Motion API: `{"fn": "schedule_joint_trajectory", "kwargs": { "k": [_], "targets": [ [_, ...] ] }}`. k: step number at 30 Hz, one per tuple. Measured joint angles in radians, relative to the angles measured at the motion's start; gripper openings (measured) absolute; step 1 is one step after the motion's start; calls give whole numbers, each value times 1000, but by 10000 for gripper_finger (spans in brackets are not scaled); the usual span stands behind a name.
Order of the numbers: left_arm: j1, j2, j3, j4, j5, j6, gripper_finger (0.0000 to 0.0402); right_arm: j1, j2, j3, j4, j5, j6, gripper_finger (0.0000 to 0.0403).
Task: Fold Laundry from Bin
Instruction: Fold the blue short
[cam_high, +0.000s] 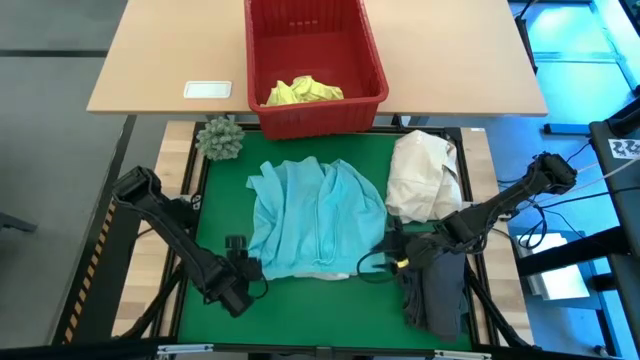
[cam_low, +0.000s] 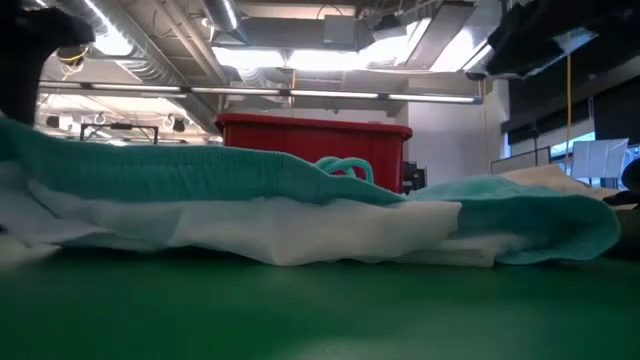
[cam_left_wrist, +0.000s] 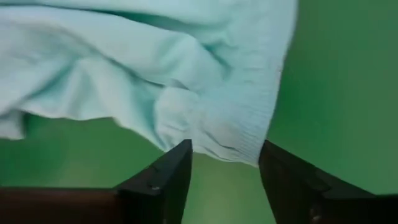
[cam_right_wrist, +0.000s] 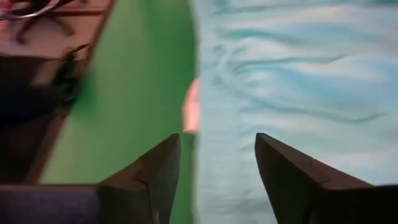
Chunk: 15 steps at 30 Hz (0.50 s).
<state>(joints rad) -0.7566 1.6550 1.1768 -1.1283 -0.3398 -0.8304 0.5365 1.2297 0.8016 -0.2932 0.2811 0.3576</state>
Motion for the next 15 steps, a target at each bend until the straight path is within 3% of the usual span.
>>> {"fn": "schedule_joint_trajectory", "kwargs": {
  "k": [6, 11, 15],
  "targets": [
    [-5, 0, 35, -157, -116, -89, 192, -19, 0, 4, -13, 194, -27, 204],
    [-5, 0, 35, -300, -182, -187, 185, -119, 1, 4, -41, 197, 25, 187],
    [-5, -21, 35, -303, -190, -210, 179, -217, 24, 4, -84, 138, 15, 173]
  ]
}}
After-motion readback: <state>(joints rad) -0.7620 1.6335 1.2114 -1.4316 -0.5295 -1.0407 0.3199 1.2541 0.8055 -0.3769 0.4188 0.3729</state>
